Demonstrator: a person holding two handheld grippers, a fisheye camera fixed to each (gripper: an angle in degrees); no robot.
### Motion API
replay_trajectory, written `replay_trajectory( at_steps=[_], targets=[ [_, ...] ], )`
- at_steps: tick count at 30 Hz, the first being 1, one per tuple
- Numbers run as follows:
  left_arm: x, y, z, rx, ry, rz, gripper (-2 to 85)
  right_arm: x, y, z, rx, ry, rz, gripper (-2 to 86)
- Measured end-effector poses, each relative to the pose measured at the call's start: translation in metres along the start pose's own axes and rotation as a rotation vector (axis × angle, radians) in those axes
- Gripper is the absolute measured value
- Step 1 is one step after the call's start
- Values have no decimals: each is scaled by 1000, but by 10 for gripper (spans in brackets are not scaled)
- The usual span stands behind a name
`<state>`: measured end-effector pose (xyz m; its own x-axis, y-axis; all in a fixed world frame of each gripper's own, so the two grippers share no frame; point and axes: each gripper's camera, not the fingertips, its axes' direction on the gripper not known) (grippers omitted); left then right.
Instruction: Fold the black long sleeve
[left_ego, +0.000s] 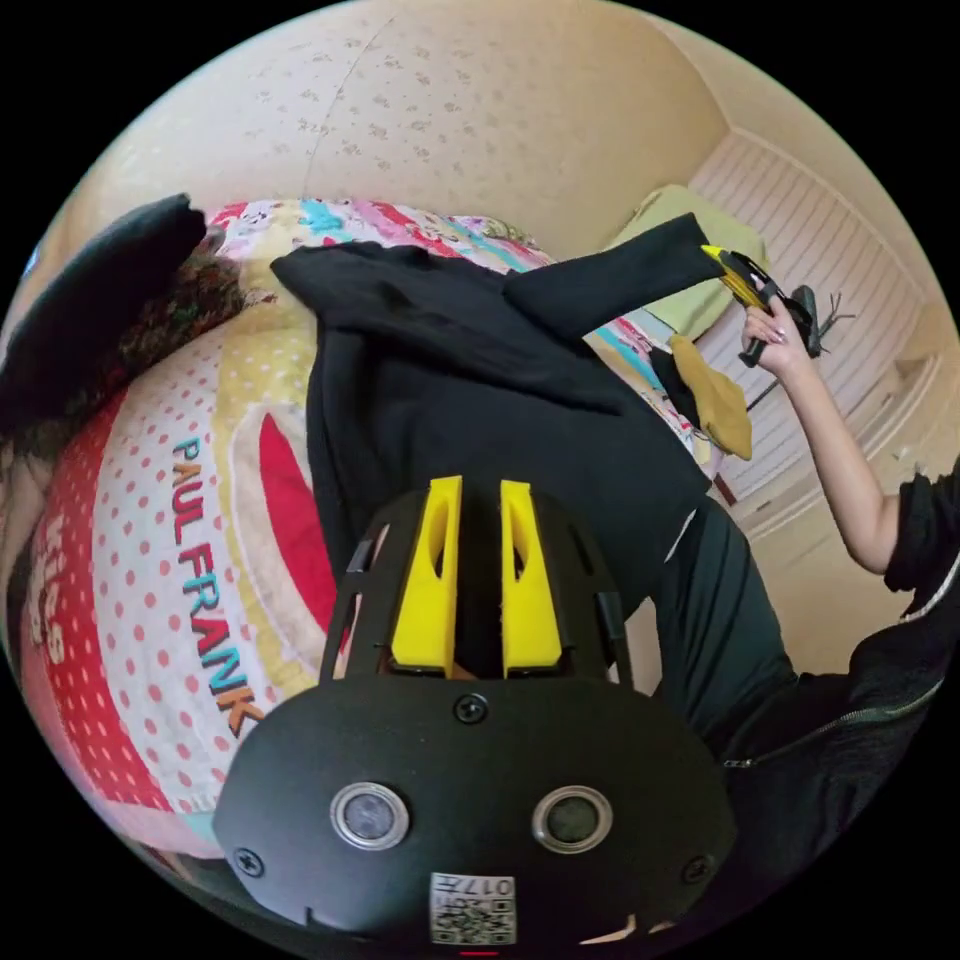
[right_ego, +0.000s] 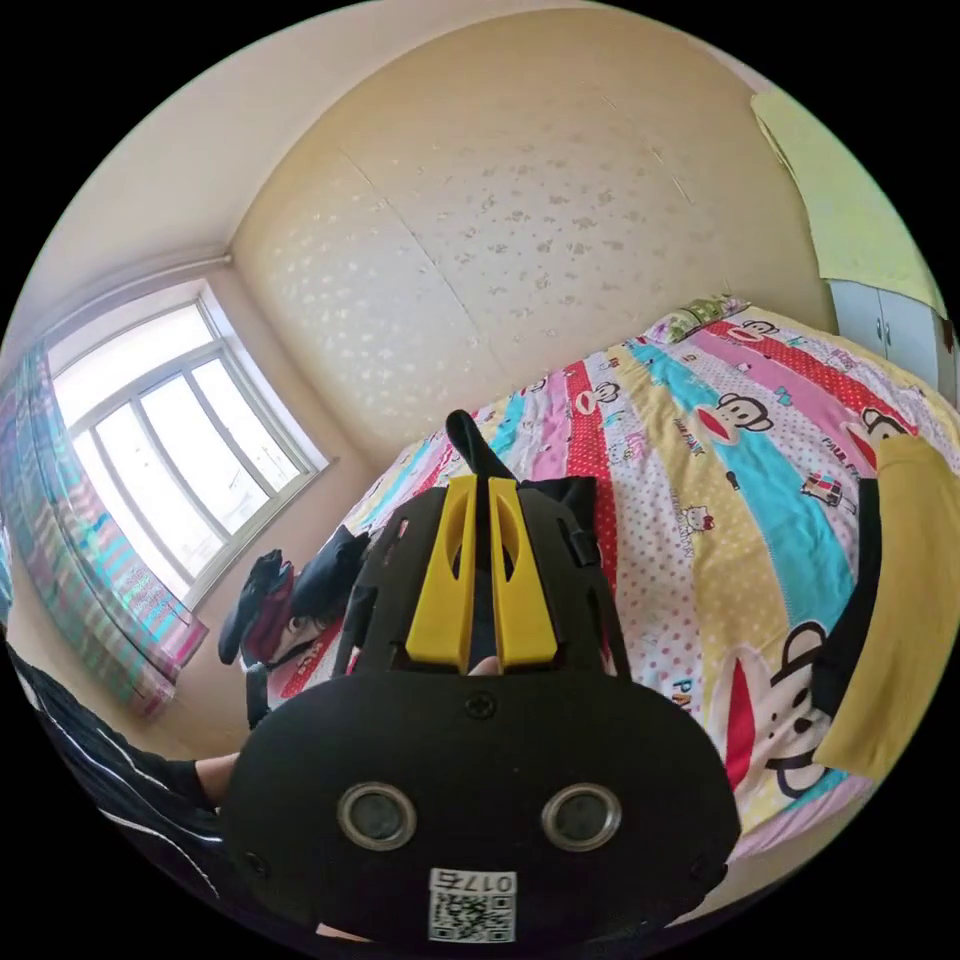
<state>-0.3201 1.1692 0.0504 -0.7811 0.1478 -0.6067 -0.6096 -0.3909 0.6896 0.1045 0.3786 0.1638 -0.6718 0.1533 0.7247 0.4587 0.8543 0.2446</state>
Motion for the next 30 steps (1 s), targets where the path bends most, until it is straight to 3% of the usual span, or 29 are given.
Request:
replay_trajectory(
  at_steps=[2, 5, 8, 11, 16, 19, 24, 26, 30],
  targets=[
    [63, -36, 1, 59, -45, 254, 80, 16, -9, -27, -5, 63, -27, 24],
    [134, -81, 44, 7, -153, 504, 125, 38, -19, -60, 4, 80, -35, 24],
    [178, -103, 103, -47, -144, 695, 126, 62, -24, -85, 37, 55, 29, 25],
    [197, -114, 160, -182, -220, 753, 121, 85, -24, -108, 62, 9, 92, 25],
    [200, -128, 180, -271, -170, 696, 47, 112, -19, -141, 72, -29, 120, 25],
    [186, -143, 162, -236, -144, 580, 16, 128, -19, -156, 75, -35, 134, 25],
    [119, -202, 63, 30, -124, 244, 3, 147, -26, -181, 91, -53, 154, 25],
    [77, -235, -21, 242, -61, 65, 2, 150, -29, -191, 104, -56, 154, 25],
    [47, -252, -141, 519, -163, -12, 1, 152, -34, -207, 124, -62, 140, 25]
  ],
)
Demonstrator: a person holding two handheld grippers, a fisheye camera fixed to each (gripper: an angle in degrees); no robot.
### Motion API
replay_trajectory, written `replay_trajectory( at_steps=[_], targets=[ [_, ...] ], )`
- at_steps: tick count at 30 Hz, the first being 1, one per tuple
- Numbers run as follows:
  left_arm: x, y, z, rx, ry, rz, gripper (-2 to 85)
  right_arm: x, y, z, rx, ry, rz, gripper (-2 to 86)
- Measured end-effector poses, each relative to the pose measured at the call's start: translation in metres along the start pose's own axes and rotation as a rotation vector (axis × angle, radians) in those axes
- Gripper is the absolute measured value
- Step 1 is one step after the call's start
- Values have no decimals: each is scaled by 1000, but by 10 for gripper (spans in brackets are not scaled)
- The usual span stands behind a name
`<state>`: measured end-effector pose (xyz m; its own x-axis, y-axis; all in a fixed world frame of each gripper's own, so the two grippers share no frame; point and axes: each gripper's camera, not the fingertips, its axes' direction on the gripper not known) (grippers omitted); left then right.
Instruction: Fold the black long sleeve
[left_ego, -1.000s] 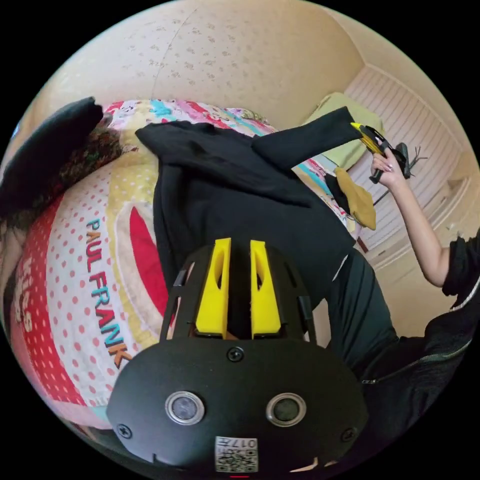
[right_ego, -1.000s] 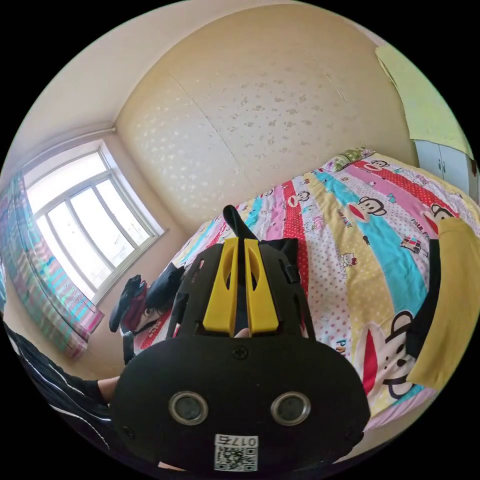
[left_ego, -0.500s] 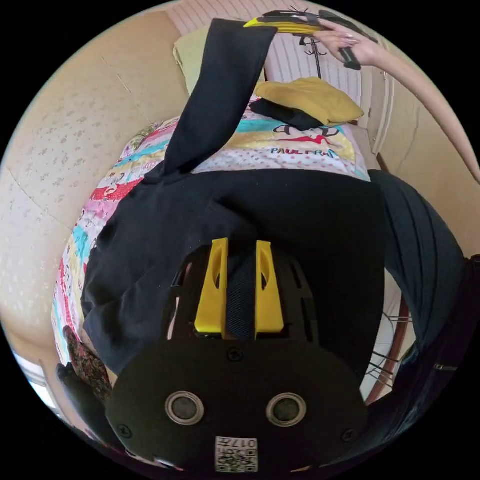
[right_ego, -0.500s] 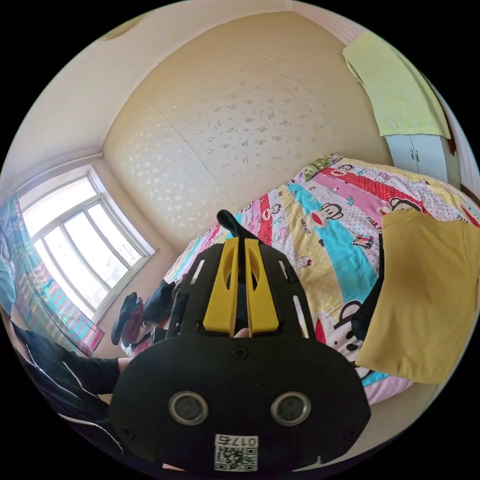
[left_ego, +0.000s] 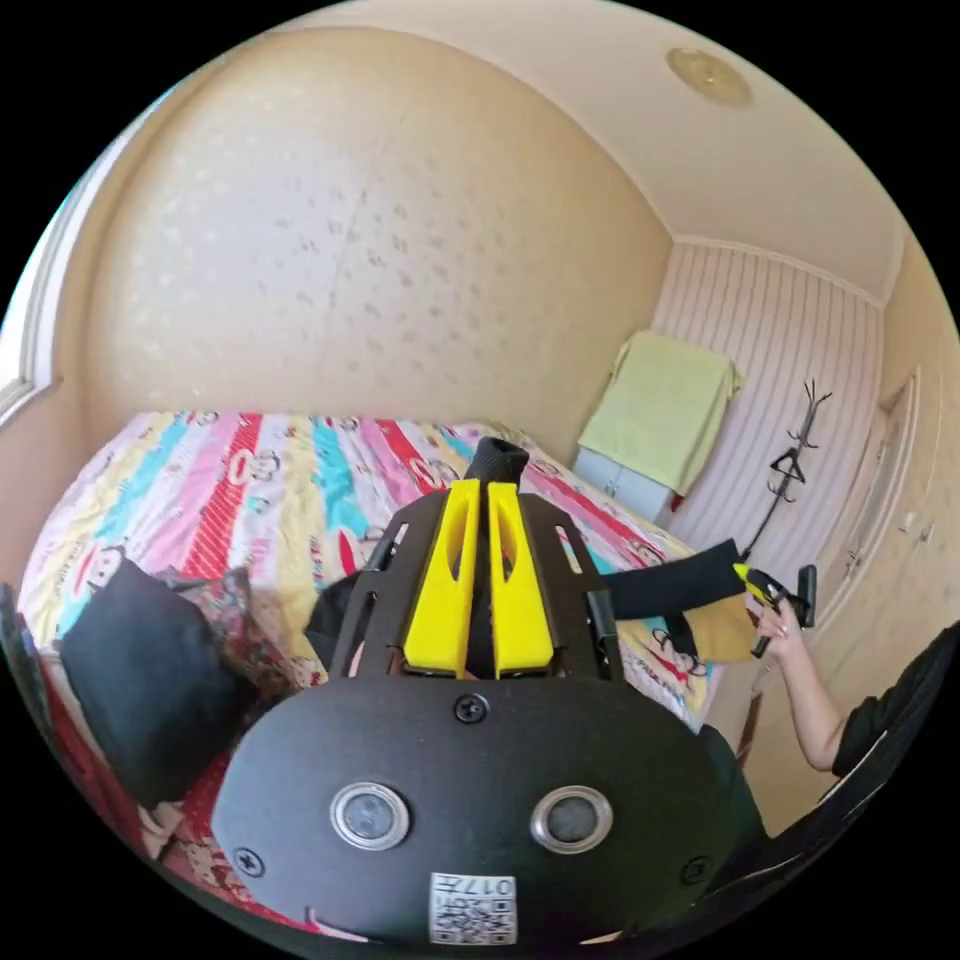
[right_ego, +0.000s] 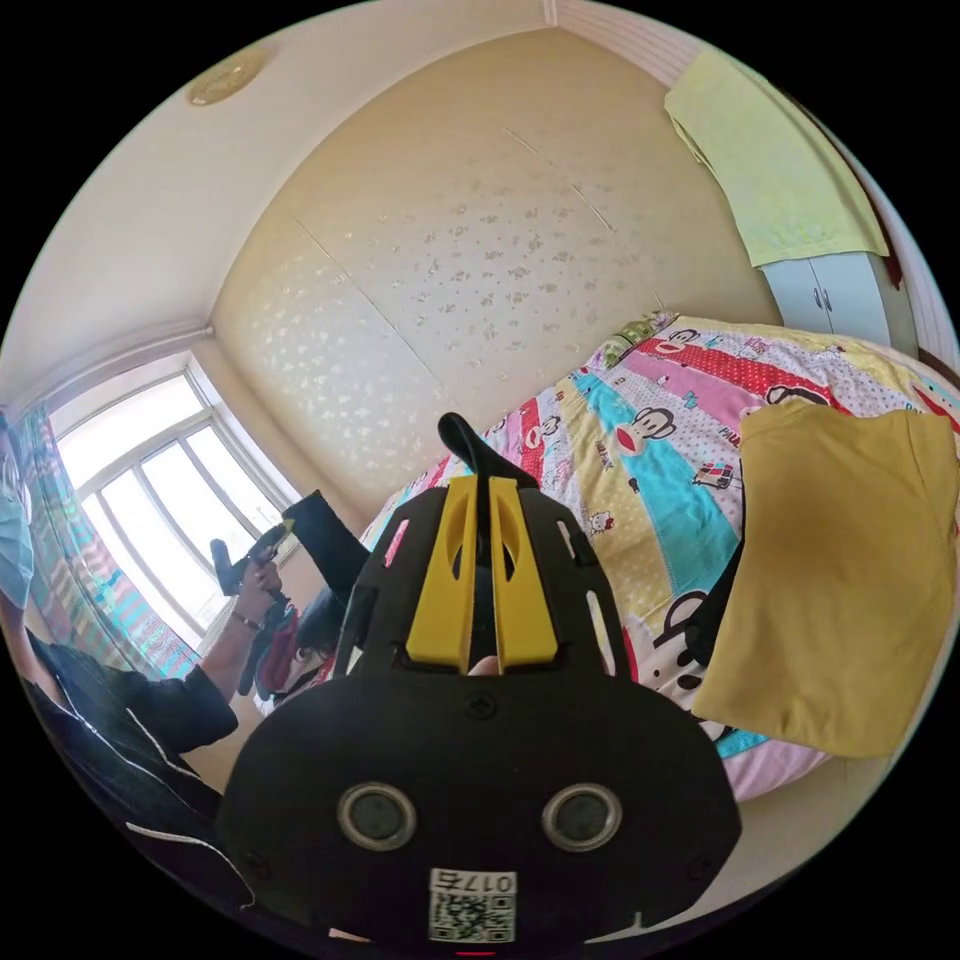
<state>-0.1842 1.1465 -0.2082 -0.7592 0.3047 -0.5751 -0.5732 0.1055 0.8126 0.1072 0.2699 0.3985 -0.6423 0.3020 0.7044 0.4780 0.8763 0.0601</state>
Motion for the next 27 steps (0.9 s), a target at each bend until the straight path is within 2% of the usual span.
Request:
replay_trajectory(
  at_steps=[5, 7, 9, 12, 15, 17, 20, 21, 23, 25, 27],
  targets=[
    [-55, 16, -93, 168, -301, -174, -1, 7, -1, -5, -2, -4, 1, 25],
    [-78, 30, -108, 216, -332, -262, -1, 13, -4, -4, -12, -12, 17, 25],
    [-98, 30, -109, 214, -282, -328, 0, 18, -8, -4, -10, -21, 38, 25],
    [-91, 1, -89, 215, -285, -288, 0, 19, -15, -8, 2, -26, 42, 25],
    [-44, -42, -37, 205, -208, -123, 3, 16, -22, -15, 25, -37, 42, 24],
    [3, -57, 30, 158, -103, -17, 8, 13, -24, -18, 39, -39, 40, 24],
    [58, -28, 135, 62, 55, 46, 22, 10, -23, -20, 50, -46, 48, 24],
    [67, -15, 159, 34, 89, 37, 26, 11, -22, -21, 51, -41, 59, 24],
    [92, 51, 248, -153, 236, -85, 53, 13, -20, -22, 55, -31, 88, 24],
    [106, 103, 285, -258, 299, -191, 66, 15, -22, -25, 56, -27, 112, 24],
    [117, 138, 290, -255, 359, -223, 72, 14, -31, -31, 54, -21, 113, 24]
  ],
)
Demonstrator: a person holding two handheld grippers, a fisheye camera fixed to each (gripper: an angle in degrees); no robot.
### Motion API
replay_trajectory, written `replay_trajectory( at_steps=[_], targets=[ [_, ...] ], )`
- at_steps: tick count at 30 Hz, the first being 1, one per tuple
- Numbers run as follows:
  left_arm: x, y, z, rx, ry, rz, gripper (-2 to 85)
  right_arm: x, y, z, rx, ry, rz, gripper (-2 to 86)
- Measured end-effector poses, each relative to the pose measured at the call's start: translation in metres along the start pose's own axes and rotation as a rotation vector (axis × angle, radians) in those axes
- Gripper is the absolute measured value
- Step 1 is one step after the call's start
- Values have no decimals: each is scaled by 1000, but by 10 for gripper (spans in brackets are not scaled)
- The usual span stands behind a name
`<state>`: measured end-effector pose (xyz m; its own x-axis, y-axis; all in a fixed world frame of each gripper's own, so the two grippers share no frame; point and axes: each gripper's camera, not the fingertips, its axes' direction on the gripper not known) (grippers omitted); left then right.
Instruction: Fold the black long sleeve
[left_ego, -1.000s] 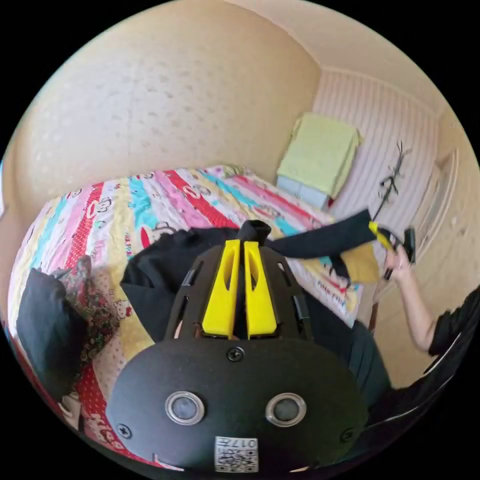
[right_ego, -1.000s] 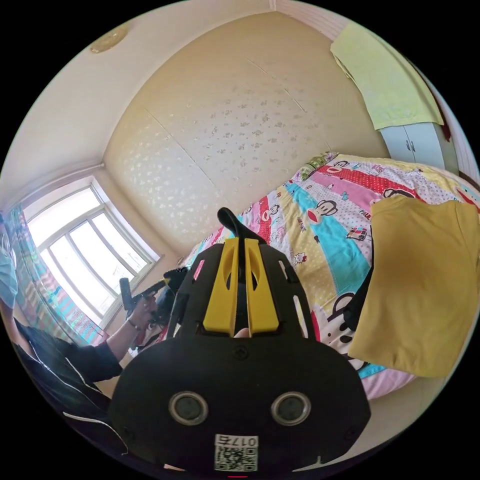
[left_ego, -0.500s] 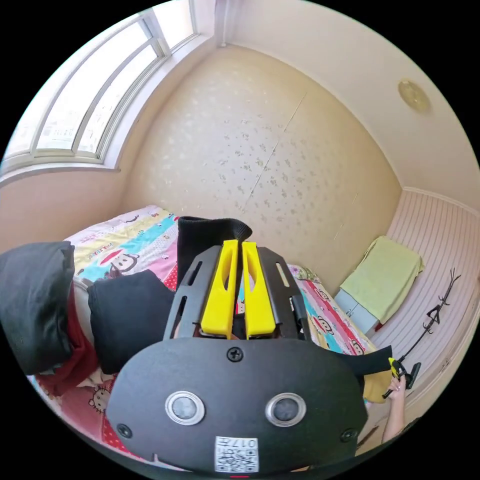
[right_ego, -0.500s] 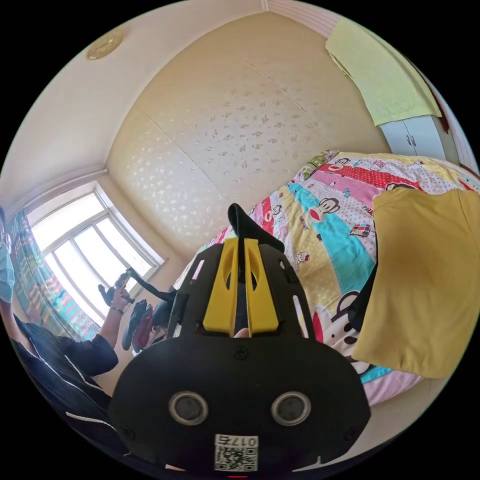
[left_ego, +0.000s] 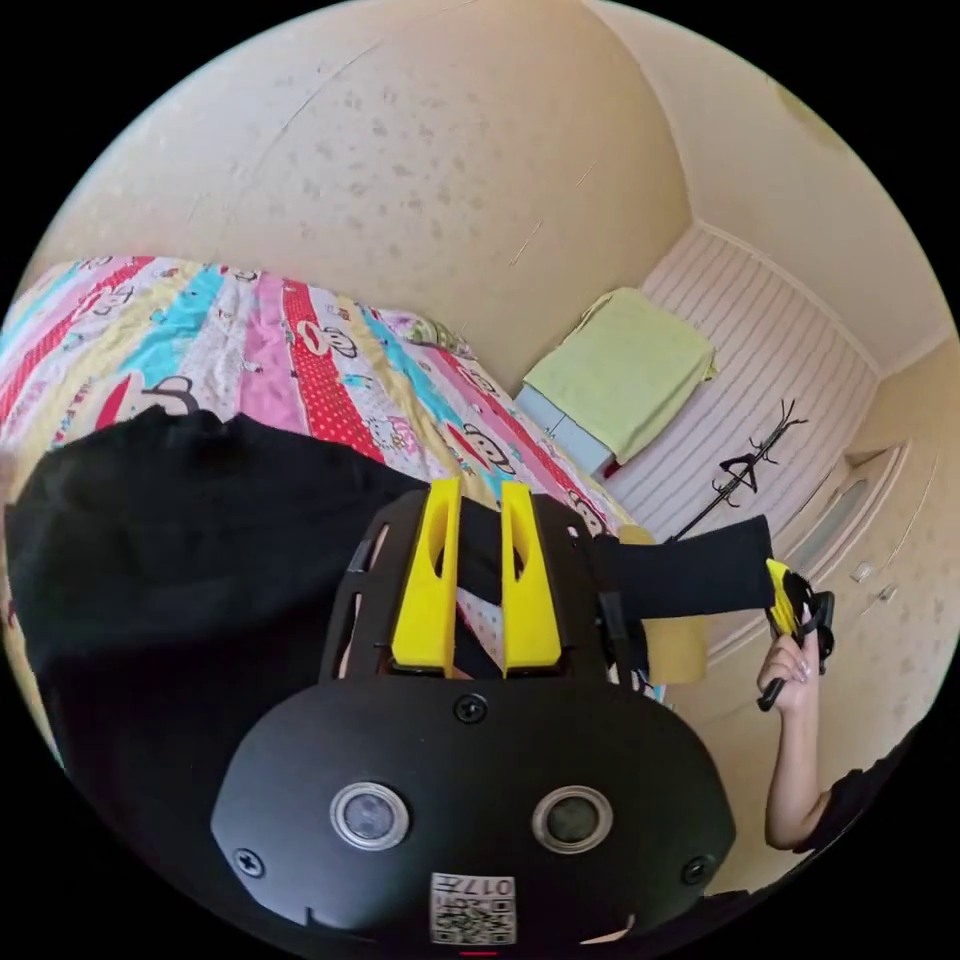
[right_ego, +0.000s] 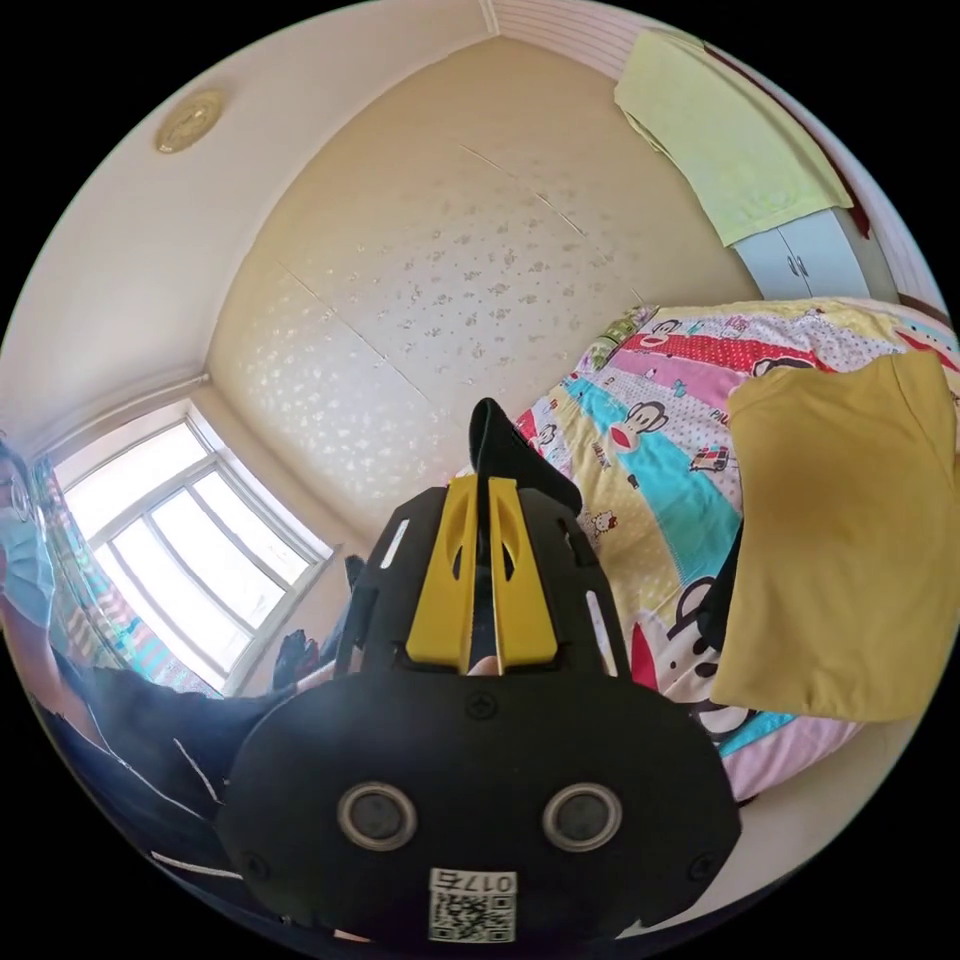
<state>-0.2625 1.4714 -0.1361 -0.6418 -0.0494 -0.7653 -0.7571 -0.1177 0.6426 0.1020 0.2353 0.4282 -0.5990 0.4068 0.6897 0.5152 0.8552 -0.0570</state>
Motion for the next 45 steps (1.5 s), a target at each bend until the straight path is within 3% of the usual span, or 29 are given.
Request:
replay_trajectory(
  at_steps=[3, 7, 10, 13, 16, 21, 26, 28, 34, 38, 40, 42, 45],
  targets=[
    [19, 26, -10, -66, 42, 151, 83, -11, -16, -2, -3, 1, -55, 24],
    [27, 82, -72, -130, -192, 310, 89, -13, -17, 14, -22, 4, -39, 24],
    [-6, 134, -124, -180, -476, 252, 87, -21, -12, 39, -39, 26, 40, 25],
    [-24, 166, -183, -146, -612, 205, 78, -92, -19, 76, -44, -51, -119, 26],
    [-33, 185, -207, -138, -585, 183, 66, -179, -24, 133, -92, -207, -275, 27],
    [-68, 184, -170, -370, -537, 71, 63, -277, 27, 299, -321, -327, -401, 35],
    [-64, 187, -171, -365, -569, 102, 60, -269, 149, 451, -748, -440, -332, 73],
    [-65, 186, -173, -368, -569, 100, 59, -260, 167, 450, -710, -469, -304, 79],
    [-74, 184, -184, -367, -543, 79, 57, -225, 150, 374, -566, -247, -359, 95],
    [-88, 181, -202, -356, -471, 19, 55, -143, 191, 320, -594, 265, -397, 90],
    [-91, 180, -208, -355, -445, 10, 53, -83, 225, 325, -843, 521, -322, 79],
    [-90, 178, -218, -351, -426, 1, 53, -66, 230, 287, -744, 376, -261, 65],
    [-82, 178, -254, -329, -417, -43, 58, -82, 216, 251, -722, 517, -259, 72]
  ],
)
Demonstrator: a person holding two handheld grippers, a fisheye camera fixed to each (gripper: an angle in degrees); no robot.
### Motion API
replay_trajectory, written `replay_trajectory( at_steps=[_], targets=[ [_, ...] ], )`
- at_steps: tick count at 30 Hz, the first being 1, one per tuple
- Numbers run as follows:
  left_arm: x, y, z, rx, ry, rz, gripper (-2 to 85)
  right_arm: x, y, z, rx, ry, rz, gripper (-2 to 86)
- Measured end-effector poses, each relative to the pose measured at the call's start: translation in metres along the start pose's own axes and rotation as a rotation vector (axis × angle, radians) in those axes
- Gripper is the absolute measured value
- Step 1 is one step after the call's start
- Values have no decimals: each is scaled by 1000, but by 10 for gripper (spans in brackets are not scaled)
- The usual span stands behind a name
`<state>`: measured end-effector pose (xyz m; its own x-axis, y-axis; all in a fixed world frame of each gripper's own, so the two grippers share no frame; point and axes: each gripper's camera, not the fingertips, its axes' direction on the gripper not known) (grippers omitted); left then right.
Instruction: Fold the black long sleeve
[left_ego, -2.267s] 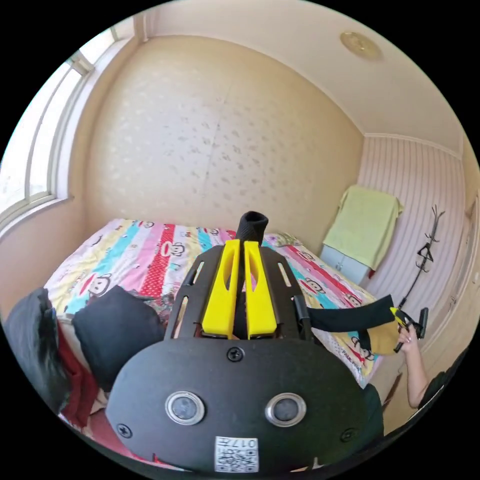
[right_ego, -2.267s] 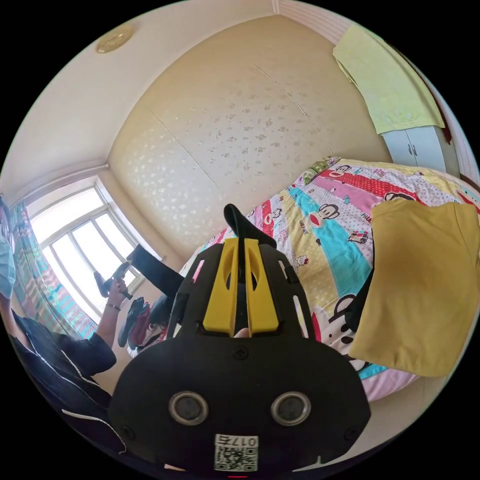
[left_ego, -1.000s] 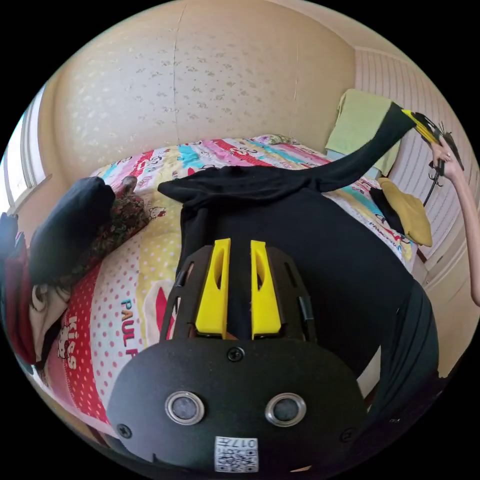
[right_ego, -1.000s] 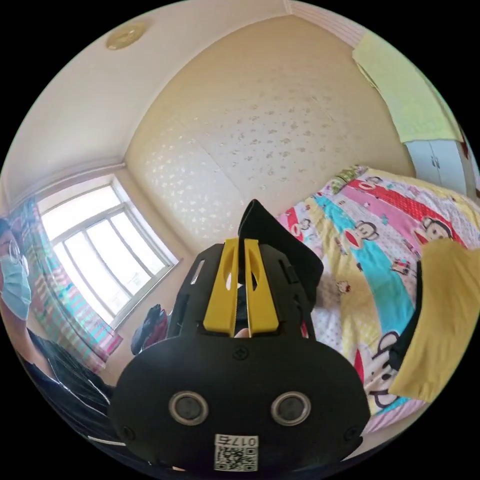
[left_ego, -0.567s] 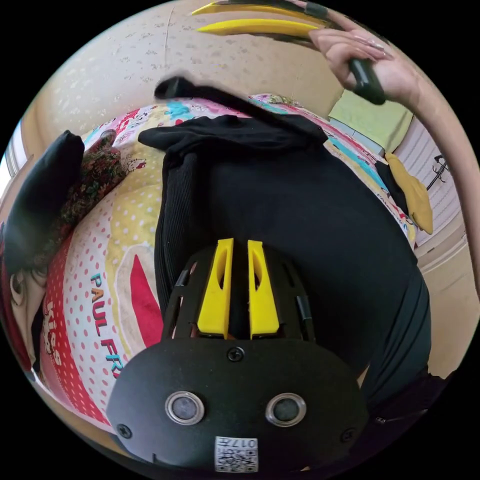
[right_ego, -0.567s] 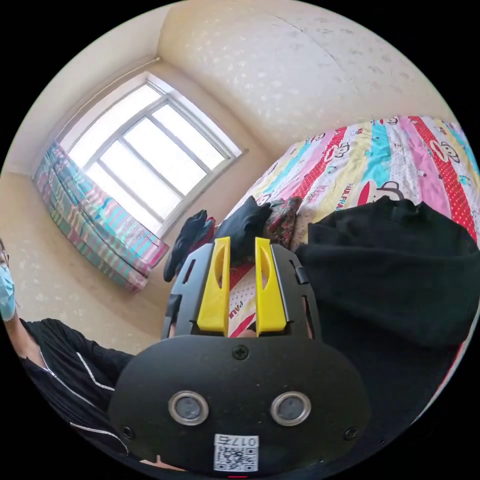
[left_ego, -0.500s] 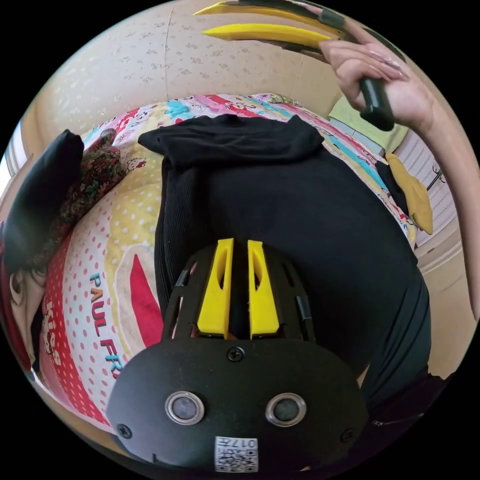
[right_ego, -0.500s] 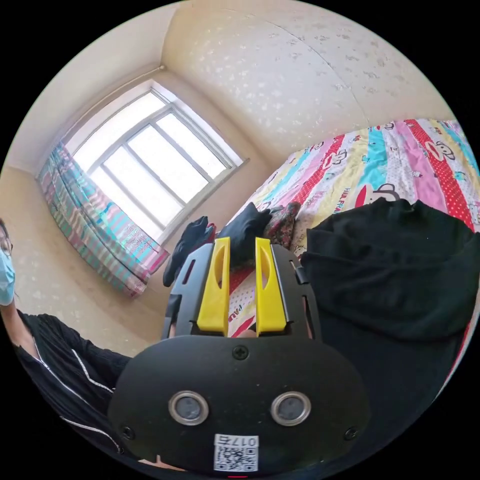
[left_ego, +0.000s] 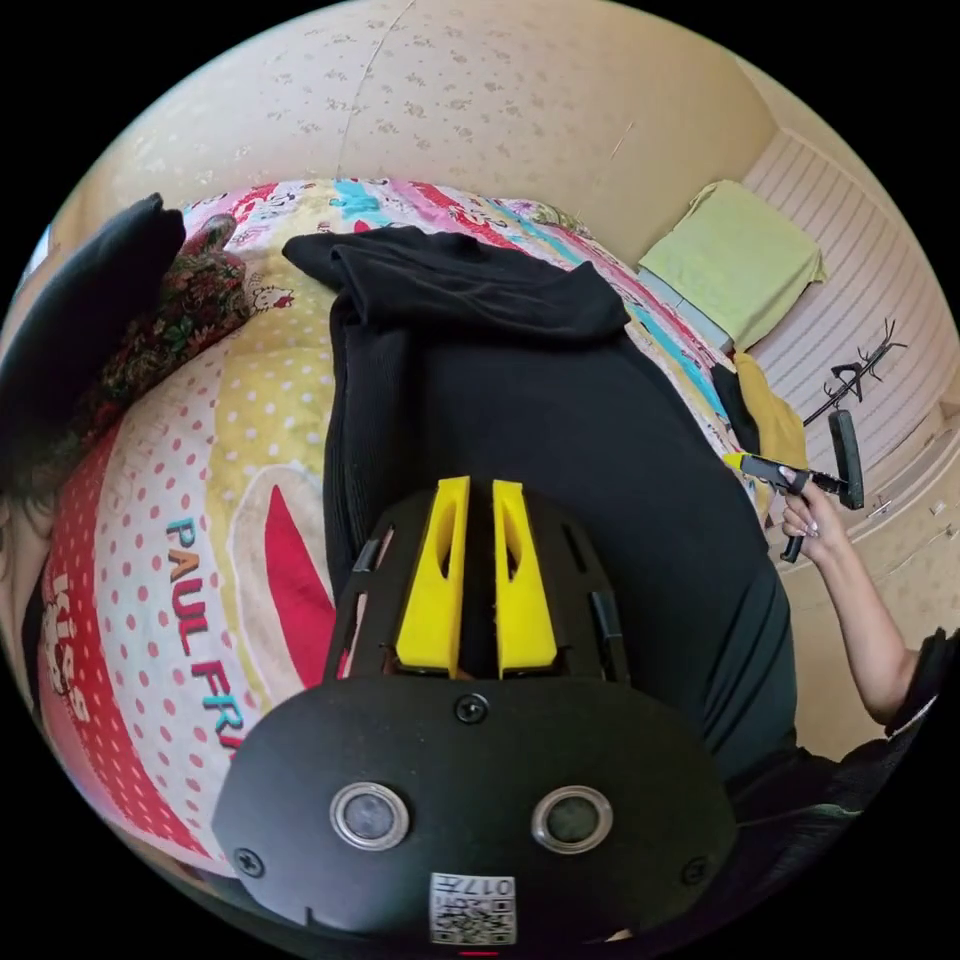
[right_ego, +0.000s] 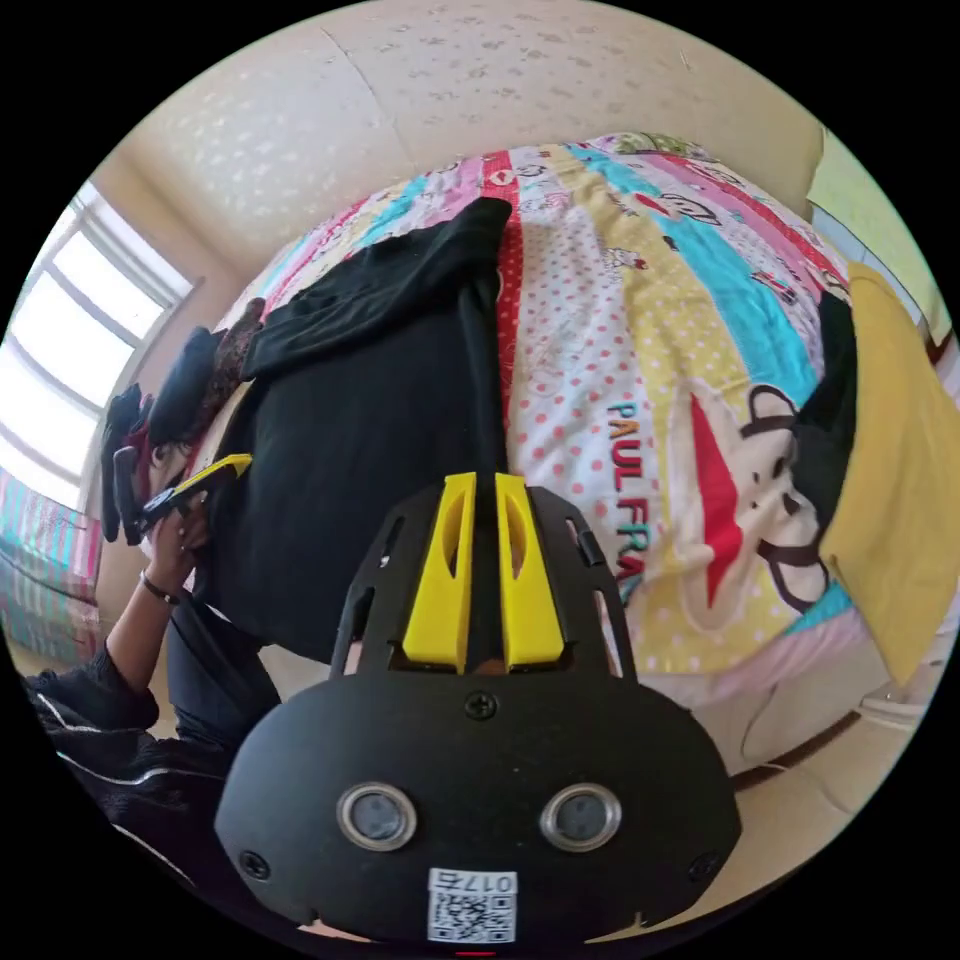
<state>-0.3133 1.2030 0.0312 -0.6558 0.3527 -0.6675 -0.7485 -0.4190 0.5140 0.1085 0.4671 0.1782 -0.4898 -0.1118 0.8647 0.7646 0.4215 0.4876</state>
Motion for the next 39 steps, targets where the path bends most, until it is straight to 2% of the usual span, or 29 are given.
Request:
replay_trajectory(
  at_steps=[2, 4, 6, 9, 11, 15, 17, 19, 21, 23, 25, 28, 30, 32, 35, 39],
  targets=[
    [-1, 33, -48, 94, -99, -48, 80, 0, 19, -24, 84, 25, -20, 77],
    [-5, 67, -79, 174, -155, -97, 103, 5, 36, -30, 86, -33, -37, 81],
    [-11, 100, -98, 188, -200, -155, 126, 13, 55, -13, -7, -157, -38, 92],
    [-14, 148, -111, 161, -279, -189, 138, 18, 77, 24, -144, -229, 16, 104],
    [-12, 172, -109, 144, -198, -146, 145, 17, 87, 20, -62, -218, 39, 104],
    [-13, 182, -117, 161, -167, -210, 135, 7, 87, 19, -75, -127, 55, 82],
    [-18, 173, -125, 106, -179, -237, 98, 5, 84, 17, -88, -95, 39, 63],
    [-22, 160, -130, 22, -144, -212, 59, 6, 76, 10, -124, -147, 24, 43],
    [-28, 142, -147, -53, -52, -178, 41, 13, 62, -18, -110, -235, 9, 35],
    [-38, 121, -198, 47, 173, -172, 33, 16, 51, -58, -40, -341, -47, 32],
    [-37, 108, -243, 126, 281, -138, 28, 17, 46, -101, 36, -415, -77, 30],
    [-15, 102, -305, 159, 129, -37, 24, 11, 53, -158, 139, -388, -141, 28],
    [-9, 109, -316, 120, 29, -4, 22, 20, 64, -159, 67, -368, -137, 27],
    [-32, 128, -301, -18, 121, -112, 20, 38, 73, -137, -57, -453, -82, 26],
    [-53, 152, -317, -33, 345, -223, 16, 58, 99, -139, -152, -637, -34, 25],
    [-25, 162, -375, -127, 276, -101, 17, 55, 127, -206, -80, -790, -52, 25]
  ],
)
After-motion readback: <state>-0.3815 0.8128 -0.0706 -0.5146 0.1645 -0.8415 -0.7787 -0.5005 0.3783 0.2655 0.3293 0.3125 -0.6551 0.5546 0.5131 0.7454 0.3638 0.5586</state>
